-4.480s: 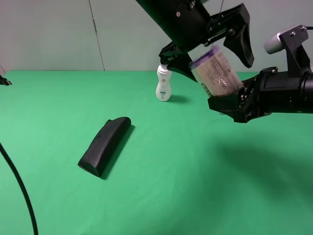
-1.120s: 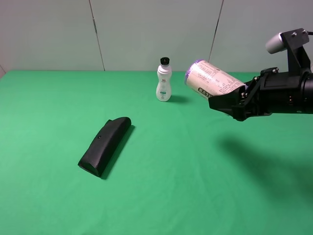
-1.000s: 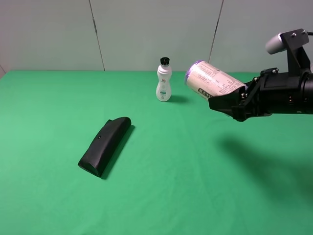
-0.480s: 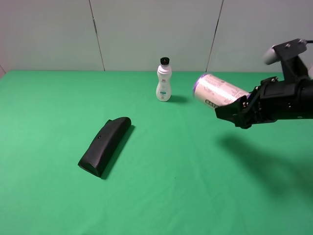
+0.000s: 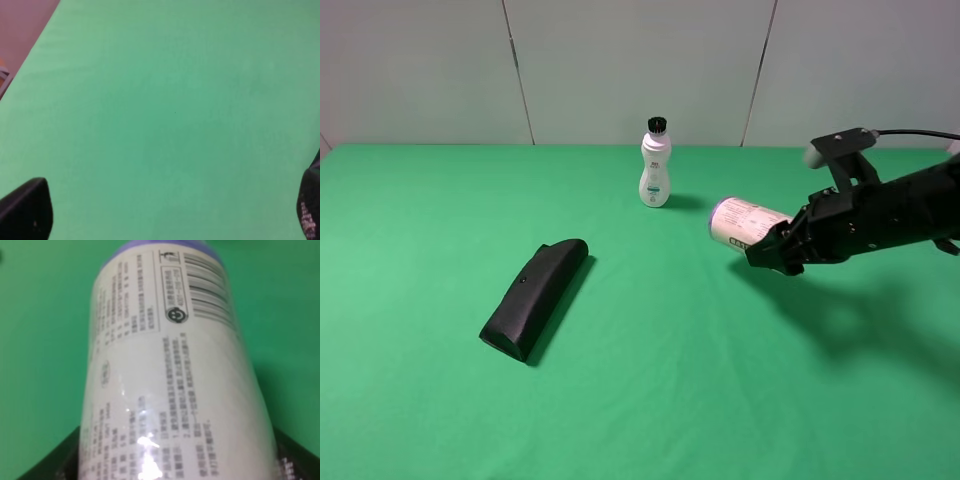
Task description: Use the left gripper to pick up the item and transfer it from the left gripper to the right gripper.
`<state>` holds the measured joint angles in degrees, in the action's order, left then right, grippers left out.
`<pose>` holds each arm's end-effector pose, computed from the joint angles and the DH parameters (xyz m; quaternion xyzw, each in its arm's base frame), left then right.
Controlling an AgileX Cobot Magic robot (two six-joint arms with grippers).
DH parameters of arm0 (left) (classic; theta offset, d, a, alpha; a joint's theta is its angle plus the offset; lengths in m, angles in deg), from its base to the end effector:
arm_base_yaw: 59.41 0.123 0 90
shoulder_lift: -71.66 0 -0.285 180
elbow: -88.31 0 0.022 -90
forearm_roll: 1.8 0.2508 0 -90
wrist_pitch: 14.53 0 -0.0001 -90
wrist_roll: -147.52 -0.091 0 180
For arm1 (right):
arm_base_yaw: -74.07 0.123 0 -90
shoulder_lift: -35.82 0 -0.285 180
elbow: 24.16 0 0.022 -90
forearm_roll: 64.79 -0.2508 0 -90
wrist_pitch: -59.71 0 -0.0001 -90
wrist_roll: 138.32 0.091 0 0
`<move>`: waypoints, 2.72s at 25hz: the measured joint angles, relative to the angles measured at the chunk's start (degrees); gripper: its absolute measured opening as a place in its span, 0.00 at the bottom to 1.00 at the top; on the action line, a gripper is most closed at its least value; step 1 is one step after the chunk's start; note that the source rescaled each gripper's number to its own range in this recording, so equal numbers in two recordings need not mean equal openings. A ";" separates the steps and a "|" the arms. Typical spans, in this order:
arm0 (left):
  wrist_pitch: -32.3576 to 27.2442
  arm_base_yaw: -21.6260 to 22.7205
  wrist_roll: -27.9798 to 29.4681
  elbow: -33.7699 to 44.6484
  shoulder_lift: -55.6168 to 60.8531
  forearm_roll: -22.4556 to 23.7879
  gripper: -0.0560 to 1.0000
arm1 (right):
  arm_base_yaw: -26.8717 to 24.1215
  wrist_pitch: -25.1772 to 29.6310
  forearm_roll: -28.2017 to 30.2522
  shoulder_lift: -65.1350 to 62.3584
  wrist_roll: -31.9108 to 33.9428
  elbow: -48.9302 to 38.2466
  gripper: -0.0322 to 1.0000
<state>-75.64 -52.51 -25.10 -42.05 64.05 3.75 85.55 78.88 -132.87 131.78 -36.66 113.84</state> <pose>-0.0045 0.0072 0.2719 -0.1082 0.8509 0.0462 0.5119 0.2523 0.0796 0.1636 -0.2322 0.9154 0.1473 0.2941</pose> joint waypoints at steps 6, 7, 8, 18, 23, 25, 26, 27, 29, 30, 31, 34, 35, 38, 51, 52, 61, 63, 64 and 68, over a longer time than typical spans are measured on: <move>0.00 0.00 0.00 0.00 0.00 0.00 0.96 | 0.00 -0.80 0.00 8.72 -0.50 3.20 0.03; 0.00 0.00 0.00 0.00 0.00 0.00 0.96 | 0.00 -0.79 0.00 9.58 -0.50 3.20 0.03; 0.00 0.00 0.00 0.00 0.00 0.00 0.96 | 0.00 -0.91 0.00 10.33 -0.50 3.22 0.03; 0.00 0.00 0.00 0.00 0.00 0.00 0.96 | 0.10 -4.82 0.07 12.11 0.61 3.26 0.03; 0.00 0.00 0.00 0.00 0.00 0.00 0.96 | 0.16 -6.02 0.17 12.11 2.26 3.26 0.74; 0.00 0.00 0.00 0.00 0.00 0.00 0.96 | 0.16 -6.87 0.28 12.11 2.98 3.26 0.91; 0.00 0.00 0.00 0.00 0.00 0.00 0.96 | 0.16 -7.02 0.28 12.11 3.18 3.26 0.94; 0.00 0.00 0.00 0.00 0.00 0.00 0.96 | 0.16 -7.02 0.36 12.11 3.29 3.26 0.96; 0.00 0.00 0.00 0.00 0.00 0.00 0.96 | 0.16 -7.02 0.48 12.11 3.41 3.26 0.98; 0.00 0.00 0.00 0.00 0.00 0.00 0.96 | 0.16 -7.02 0.48 12.11 3.41 3.26 1.00; 0.00 0.00 0.00 0.00 0.00 0.00 0.96 | 0.16 -7.02 0.48 12.11 3.41 3.26 1.00; 0.00 0.00 0.00 0.00 0.00 0.00 0.96 | 0.16 -7.02 0.79 11.26 3.56 3.26 1.00; 0.00 0.00 0.00 0.00 0.00 0.00 0.96 | 0.16 -7.02 1.03 10.64 3.56 3.26 1.00; 0.00 0.00 0.00 0.00 0.00 0.00 0.96 | 0.16 -6.15 2.01 7.34 4.17 3.26 1.00; 0.00 0.00 0.00 0.00 0.00 0.00 0.95 | 0.16 8.08 28.92 -16.16 36.50 3.21 1.00; 0.00 0.00 0.00 0.00 0.00 0.00 0.95 | 0.16 9.87 31.37 -18.67 39.72 3.21 1.00; 0.00 0.00 0.00 0.00 0.00 0.00 0.95 | 0.16 26.92 51.89 -42.44 65.92 3.21 1.00; 0.00 0.00 0.00 0.00 0.00 0.00 0.95 | 0.16 31.75 55.34 -47.99 70.13 3.21 1.00; 0.00 0.00 0.00 0.00 0.00 0.00 0.95 | 0.16 33.63 56.98 -50.28 72.07 3.21 1.00; 0.00 0.00 0.00 0.00 0.00 0.00 0.95 | 0.16 40.93 62.07 -60.91 76.99 3.21 1.00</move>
<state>-75.64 -52.51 -25.10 -42.05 64.05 3.75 85.72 119.81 -70.80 70.87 40.33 117.05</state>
